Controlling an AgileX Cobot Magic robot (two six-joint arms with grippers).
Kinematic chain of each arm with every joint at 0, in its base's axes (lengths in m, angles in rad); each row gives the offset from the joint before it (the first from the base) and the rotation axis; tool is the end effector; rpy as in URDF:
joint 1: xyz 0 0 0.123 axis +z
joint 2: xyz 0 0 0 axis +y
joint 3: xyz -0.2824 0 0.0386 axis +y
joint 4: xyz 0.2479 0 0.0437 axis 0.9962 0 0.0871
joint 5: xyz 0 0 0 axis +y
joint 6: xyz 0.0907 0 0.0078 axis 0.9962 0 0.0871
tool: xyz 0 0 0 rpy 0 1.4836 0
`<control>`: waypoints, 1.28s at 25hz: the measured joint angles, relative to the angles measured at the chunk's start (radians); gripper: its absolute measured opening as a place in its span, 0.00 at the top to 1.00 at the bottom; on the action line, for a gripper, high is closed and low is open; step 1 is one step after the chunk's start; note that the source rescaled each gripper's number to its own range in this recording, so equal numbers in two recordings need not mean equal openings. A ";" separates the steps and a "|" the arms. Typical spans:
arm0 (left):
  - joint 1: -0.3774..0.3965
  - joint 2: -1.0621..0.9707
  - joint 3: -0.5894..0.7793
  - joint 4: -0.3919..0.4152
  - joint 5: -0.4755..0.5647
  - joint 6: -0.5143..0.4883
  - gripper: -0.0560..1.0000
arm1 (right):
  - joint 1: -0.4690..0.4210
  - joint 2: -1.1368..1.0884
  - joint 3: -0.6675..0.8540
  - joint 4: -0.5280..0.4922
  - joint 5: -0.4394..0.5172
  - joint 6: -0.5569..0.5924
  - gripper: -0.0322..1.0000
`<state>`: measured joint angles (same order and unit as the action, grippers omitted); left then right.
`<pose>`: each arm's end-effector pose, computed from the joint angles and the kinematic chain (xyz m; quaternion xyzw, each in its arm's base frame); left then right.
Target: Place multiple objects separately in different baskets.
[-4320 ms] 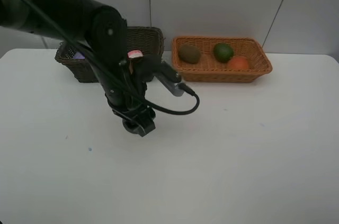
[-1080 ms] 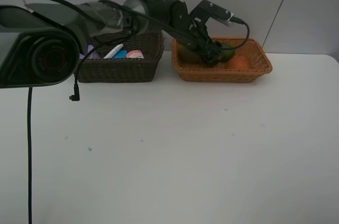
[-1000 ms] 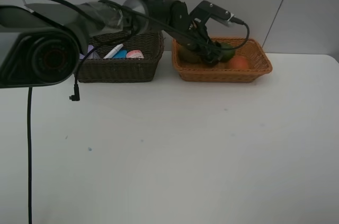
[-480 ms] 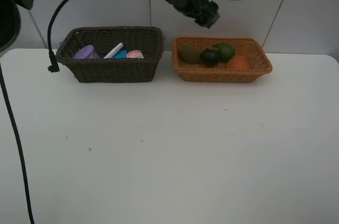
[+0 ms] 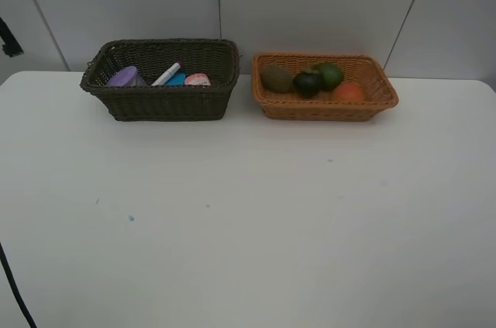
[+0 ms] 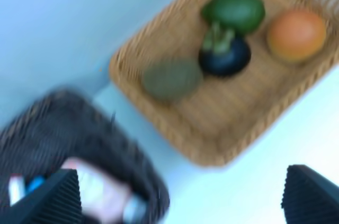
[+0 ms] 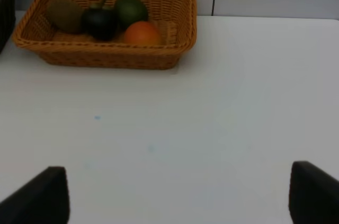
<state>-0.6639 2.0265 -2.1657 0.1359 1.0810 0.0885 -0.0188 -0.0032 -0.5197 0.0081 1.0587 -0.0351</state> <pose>0.3673 -0.2736 0.3692 0.3516 0.8658 -0.0347 0.3544 -0.0076 0.0008 0.2828 -0.0071 0.8466 -0.0103 0.5320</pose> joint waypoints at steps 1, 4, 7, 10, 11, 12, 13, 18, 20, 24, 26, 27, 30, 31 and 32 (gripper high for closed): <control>-0.001 -0.020 0.000 0.009 0.036 -0.015 0.00 | 0.000 0.000 0.000 0.000 0.000 0.000 0.00; -0.001 -0.091 0.000 0.042 0.120 -0.035 0.00 | 0.000 0.000 0.000 0.000 0.000 0.000 0.00; -0.001 -0.181 0.038 0.070 0.123 -0.040 0.00 | 0.000 0.000 0.000 0.000 0.000 0.000 0.00; -0.001 -0.302 0.139 0.090 0.123 -0.041 0.00 | 0.000 0.000 0.000 0.000 0.000 0.000 0.00; -0.001 -0.348 0.177 0.095 0.123 -0.046 0.00 | 0.000 0.000 0.000 0.000 0.000 0.000 0.00; -0.001 -0.388 0.227 0.099 0.123 -0.057 0.00 | 0.000 0.000 0.000 0.000 0.000 0.000 0.00; -0.001 -0.436 0.281 0.100 0.123 -0.067 0.00 | 0.000 0.000 0.000 0.000 0.000 0.000 0.00; -0.001 -0.688 0.554 0.104 0.108 -0.094 0.00 | 0.000 0.000 0.000 0.000 0.000 0.000 0.00; -0.001 -0.785 0.662 0.104 0.074 -0.094 0.00 | 0.000 0.000 0.000 0.000 0.000 0.000 0.00; -0.001 -0.967 0.841 0.101 0.033 -0.064 0.00 | 0.000 0.000 0.000 0.000 0.000 0.000 0.00; -0.001 -1.046 0.917 0.094 0.029 -0.028 0.00 | 0.000 0.000 0.000 0.000 0.000 0.000 0.00; -0.001 -1.086 0.956 0.086 0.028 -0.015 0.00 | 0.000 0.000 0.000 0.000 0.000 0.000 0.00; -0.001 -1.200 1.065 0.048 0.009 0.000 0.00 | 0.000 0.000 0.000 0.000 0.000 0.000 0.00; -0.001 -1.242 1.106 0.036 0.005 0.003 0.00 | 0.000 0.000 0.000 0.000 0.000 0.000 0.00; -0.001 -1.285 1.149 0.027 0.000 0.006 0.00 | 0.000 0.000 0.000 0.000 0.000 0.000 0.00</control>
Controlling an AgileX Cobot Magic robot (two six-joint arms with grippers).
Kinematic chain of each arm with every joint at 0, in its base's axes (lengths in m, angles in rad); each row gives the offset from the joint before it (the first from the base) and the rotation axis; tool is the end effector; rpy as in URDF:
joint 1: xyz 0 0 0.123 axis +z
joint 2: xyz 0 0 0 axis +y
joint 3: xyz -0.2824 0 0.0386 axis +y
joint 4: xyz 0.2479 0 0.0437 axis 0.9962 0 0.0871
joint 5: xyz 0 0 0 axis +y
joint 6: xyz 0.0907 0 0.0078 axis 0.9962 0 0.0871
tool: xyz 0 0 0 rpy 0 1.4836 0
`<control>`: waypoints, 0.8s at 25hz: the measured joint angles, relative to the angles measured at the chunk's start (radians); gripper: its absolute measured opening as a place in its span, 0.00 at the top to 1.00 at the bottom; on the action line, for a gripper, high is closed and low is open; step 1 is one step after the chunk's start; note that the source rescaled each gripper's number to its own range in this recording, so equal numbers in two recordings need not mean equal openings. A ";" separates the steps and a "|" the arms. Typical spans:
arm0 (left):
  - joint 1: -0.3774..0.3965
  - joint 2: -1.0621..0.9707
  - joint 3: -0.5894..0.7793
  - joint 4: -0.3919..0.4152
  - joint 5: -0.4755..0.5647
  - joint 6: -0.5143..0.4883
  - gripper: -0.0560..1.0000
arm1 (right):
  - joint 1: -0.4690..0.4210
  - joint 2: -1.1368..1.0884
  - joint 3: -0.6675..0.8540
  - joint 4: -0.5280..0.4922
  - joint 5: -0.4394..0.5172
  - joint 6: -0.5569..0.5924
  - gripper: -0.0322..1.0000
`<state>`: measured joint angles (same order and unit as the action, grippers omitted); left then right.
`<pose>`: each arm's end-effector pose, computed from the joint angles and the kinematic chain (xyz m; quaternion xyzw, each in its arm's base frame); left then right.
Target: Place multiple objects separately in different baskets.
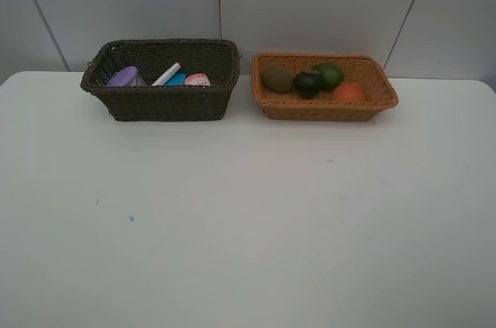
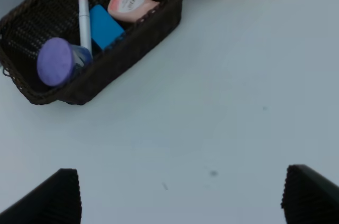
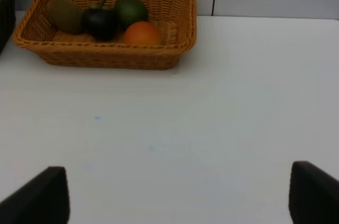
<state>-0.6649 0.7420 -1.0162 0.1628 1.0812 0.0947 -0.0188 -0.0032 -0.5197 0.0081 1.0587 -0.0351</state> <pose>0.0967 -0.0593 0.3924 0.3414 0.8412 -0.0378 0.4176 -0.0076 0.0008 0.2828 -0.0071 0.8466 -0.0103 0.5320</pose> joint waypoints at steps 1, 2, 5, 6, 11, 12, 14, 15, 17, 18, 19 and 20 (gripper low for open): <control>0.000 -0.037 0.037 -0.009 -0.006 0.001 0.00 | 0.000 0.000 0.000 0.000 0.000 0.000 0.00; 0.000 -0.081 0.082 -0.018 -0.012 0.001 0.00 | 0.000 0.000 0.000 0.000 0.000 0.000 0.00; 0.000 -0.208 0.206 -0.037 -0.042 0.002 0.00 | 0.000 0.000 0.000 0.000 0.000 0.000 0.00; 0.000 -0.253 0.246 -0.046 -0.055 0.002 0.00 | 0.000 0.000 0.000 0.000 0.000 0.000 0.00; 0.000 -0.451 0.407 -0.092 -0.107 0.003 0.00 | 0.000 0.000 0.000 0.000 0.000 0.000 0.00; 0.000 -0.478 0.426 -0.100 -0.110 0.003 0.00 | 0.000 0.000 0.000 0.000 0.000 0.001 0.00; 0.000 -0.533 0.461 -0.122 -0.112 0.003 0.00 | 0.000 0.000 0.000 0.000 0.000 0.001 0.00; 0.000 -0.556 0.471 -0.129 -0.112 0.003 0.00 | 0.000 0.000 0.000 0.000 0.000 0.001 0.00; 0.000 -0.585 0.482 -0.140 -0.114 0.003 0.00 | 0.000 0.000 0.000 0.000 0.000 0.000 0.00; 0.000 -0.585 0.482 -0.140 -0.114 0.003 0.00 | 0.000 0.000 0.000 0.000 0.000 0.000 0.00; 0.000 -0.595 0.482 -0.143 -0.114 0.003 0.00 | 0.000 0.000 0.000 0.000 0.000 0.000 0.00; 0.000 -0.599 0.482 -0.146 -0.114 0.003 0.00 | 0.000 0.000 0.000 0.000 0.000 0.000 0.00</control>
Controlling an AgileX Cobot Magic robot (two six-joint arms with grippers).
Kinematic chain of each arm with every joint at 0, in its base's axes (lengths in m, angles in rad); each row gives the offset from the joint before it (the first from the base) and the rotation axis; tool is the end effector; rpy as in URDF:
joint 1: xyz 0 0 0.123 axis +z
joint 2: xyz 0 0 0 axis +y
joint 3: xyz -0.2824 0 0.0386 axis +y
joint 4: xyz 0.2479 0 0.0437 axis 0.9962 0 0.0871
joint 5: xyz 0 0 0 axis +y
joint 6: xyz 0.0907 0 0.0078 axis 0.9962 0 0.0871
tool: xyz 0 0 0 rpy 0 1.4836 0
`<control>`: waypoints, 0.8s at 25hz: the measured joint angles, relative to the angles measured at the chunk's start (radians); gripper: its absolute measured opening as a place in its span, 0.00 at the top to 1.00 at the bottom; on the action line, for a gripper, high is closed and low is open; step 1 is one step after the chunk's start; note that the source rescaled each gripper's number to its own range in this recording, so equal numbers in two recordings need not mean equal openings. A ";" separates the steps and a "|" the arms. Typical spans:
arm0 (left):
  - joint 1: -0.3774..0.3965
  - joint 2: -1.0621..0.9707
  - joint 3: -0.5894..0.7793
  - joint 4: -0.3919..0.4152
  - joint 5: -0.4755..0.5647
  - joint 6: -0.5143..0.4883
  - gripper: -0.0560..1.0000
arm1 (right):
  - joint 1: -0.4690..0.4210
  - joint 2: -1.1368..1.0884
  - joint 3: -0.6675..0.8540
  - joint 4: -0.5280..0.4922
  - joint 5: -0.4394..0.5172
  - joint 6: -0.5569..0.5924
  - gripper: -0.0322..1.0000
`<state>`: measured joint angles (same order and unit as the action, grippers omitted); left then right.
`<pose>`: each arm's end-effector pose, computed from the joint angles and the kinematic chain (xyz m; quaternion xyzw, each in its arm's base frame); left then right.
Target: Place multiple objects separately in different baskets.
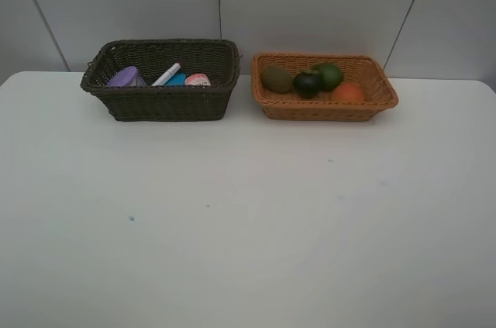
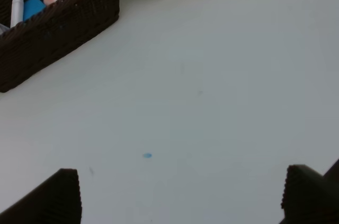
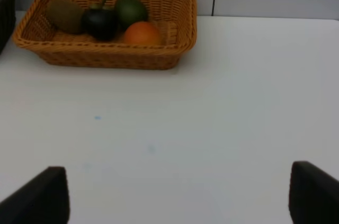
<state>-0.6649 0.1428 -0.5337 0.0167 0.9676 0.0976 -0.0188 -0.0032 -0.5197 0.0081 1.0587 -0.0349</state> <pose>0.0156 -0.0106 0.2933 0.3195 0.7956 -0.1360 0.4964 -0.0076 0.0008 0.2828 -0.0070 0.8466 -0.0102 0.5320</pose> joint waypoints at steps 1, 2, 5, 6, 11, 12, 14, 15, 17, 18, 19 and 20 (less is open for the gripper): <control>0.000 0.000 0.000 -0.003 0.001 0.000 0.00 | 0.000 0.000 0.000 0.000 0.000 0.000 0.00; 0.000 0.000 0.000 -0.005 0.006 0.000 0.00 | 0.000 0.000 0.000 0.000 0.000 0.000 0.00; 0.000 0.000 0.001 -0.030 0.040 -0.001 0.00 | 0.000 0.000 0.000 0.000 0.000 0.000 0.00; 0.000 0.000 0.004 -0.035 0.049 -0.002 0.00 | 0.000 0.000 0.000 0.000 0.000 0.000 0.00; 0.000 0.000 0.025 -0.048 0.080 -0.003 0.00 | 0.000 0.000 0.000 0.000 0.000 0.000 0.00; 0.000 0.000 0.025 -0.048 0.080 -0.004 0.00 | 0.000 0.000 0.000 0.000 0.000 0.000 0.00; 0.000 0.000 0.025 -0.048 0.080 -0.006 0.00 | 0.000 0.000 0.000 0.000 0.000 0.000 0.00; 0.000 0.000 0.025 -0.048 0.080 -0.006 0.00 | 0.000 0.000 0.000 0.000 0.000 0.000 0.00; 0.000 0.000 0.025 -0.048 0.080 -0.006 0.00 | 0.000 0.000 0.000 0.000 0.000 0.000 0.00; 0.000 0.000 0.025 -0.048 0.080 -0.007 0.00 | 0.000 0.000 0.000 0.000 0.000 0.000 0.00; 0.000 0.000 0.025 -0.048 0.080 -0.011 0.00 | 0.000 0.000 0.000 0.000 0.000 0.000 0.00; 0.000 0.000 0.025 -0.047 0.080 -0.016 0.00 | 0.000 0.000 0.000 0.000 0.000 0.000 0.00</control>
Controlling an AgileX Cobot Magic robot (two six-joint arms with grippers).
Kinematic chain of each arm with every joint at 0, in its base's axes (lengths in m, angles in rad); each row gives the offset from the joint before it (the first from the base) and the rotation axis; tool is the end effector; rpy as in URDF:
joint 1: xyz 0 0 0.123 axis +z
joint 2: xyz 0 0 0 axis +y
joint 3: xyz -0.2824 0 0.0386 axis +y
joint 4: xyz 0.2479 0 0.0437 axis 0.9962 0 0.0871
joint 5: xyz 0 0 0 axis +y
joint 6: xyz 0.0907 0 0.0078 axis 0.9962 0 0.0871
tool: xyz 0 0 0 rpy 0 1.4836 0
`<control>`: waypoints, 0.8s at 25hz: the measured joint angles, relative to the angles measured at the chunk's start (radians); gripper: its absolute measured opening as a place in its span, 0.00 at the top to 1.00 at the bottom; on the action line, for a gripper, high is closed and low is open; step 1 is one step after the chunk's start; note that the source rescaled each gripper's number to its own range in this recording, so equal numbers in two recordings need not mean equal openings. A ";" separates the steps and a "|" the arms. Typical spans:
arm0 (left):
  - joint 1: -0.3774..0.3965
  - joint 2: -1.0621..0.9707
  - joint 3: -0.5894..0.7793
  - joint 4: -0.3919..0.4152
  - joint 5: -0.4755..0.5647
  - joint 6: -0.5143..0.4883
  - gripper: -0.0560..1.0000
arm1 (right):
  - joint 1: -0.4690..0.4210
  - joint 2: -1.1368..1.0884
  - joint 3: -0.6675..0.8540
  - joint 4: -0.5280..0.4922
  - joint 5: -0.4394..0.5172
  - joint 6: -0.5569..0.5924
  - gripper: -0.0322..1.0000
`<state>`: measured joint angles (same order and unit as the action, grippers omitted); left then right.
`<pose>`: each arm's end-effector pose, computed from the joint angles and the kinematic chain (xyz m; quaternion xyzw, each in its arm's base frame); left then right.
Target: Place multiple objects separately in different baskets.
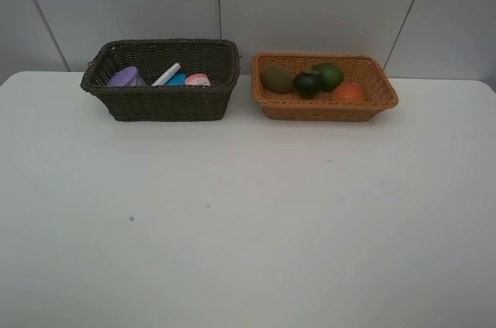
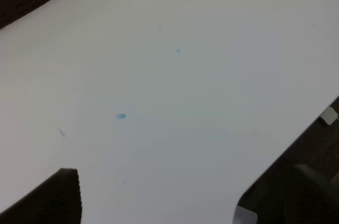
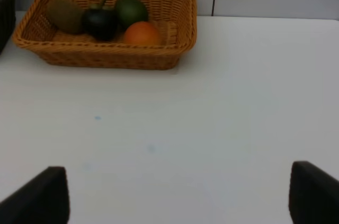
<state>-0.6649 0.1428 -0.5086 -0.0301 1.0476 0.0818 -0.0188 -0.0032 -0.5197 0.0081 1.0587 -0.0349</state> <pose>0.0120 -0.0125 0.2798 0.3216 0.8225 -0.1492 0.4448 -0.0076 0.0008 0.2828 -0.0070 0.8466 -0.0102 0.5320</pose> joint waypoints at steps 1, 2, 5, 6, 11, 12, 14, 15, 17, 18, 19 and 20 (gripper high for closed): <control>0.000 0.000 0.000 0.000 0.000 0.000 0.00 | 0.000 0.000 0.000 0.000 0.000 0.000 0.00; 0.003 0.000 0.000 0.003 0.000 -0.006 0.00 | 0.000 0.000 0.000 0.000 0.000 0.000 0.00; 0.080 0.000 0.000 0.006 0.000 -0.009 0.00 | 0.000 0.000 0.000 0.000 0.000 0.000 0.00; 0.113 -0.005 0.000 0.006 0.000 -0.009 0.00 | 0.000 0.000 0.000 0.000 0.000 0.000 0.00; 0.296 -0.102 0.003 0.010 0.001 -0.009 0.00 | 0.000 0.000 0.000 0.000 0.000 0.000 0.00; 0.326 -0.123 0.004 0.010 0.001 -0.009 0.00 | 0.000 0.000 0.000 0.000 0.000 0.000 0.00; 0.391 -0.146 0.005 0.010 0.003 -0.009 0.00 | 0.000 0.000 0.000 0.000 0.000 0.000 0.00; 0.420 -0.147 0.005 0.010 0.003 -0.007 0.00 | 0.000 0.000 0.000 0.000 0.000 0.000 0.00; 0.466 -0.149 0.005 0.007 0.003 -0.006 0.00 | 0.000 0.000 0.000 0.000 0.000 0.000 0.00; 0.491 -0.149 0.005 0.006 0.003 -0.006 0.00 | 0.000 0.000 0.000 0.000 0.000 0.000 0.00; 0.511 -0.149 0.005 0.006 0.003 -0.006 0.00 | 0.000 0.000 0.000 0.000 0.000 0.000 0.00; 0.536 -0.149 0.005 0.006 0.003 -0.006 0.00 | 0.000 0.000 0.000 0.000 0.000 0.000 0.00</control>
<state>-0.1285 -0.0062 -0.5037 -0.0243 1.0507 0.0762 -0.0188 -0.0032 -0.5197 0.0081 1.0587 -0.0349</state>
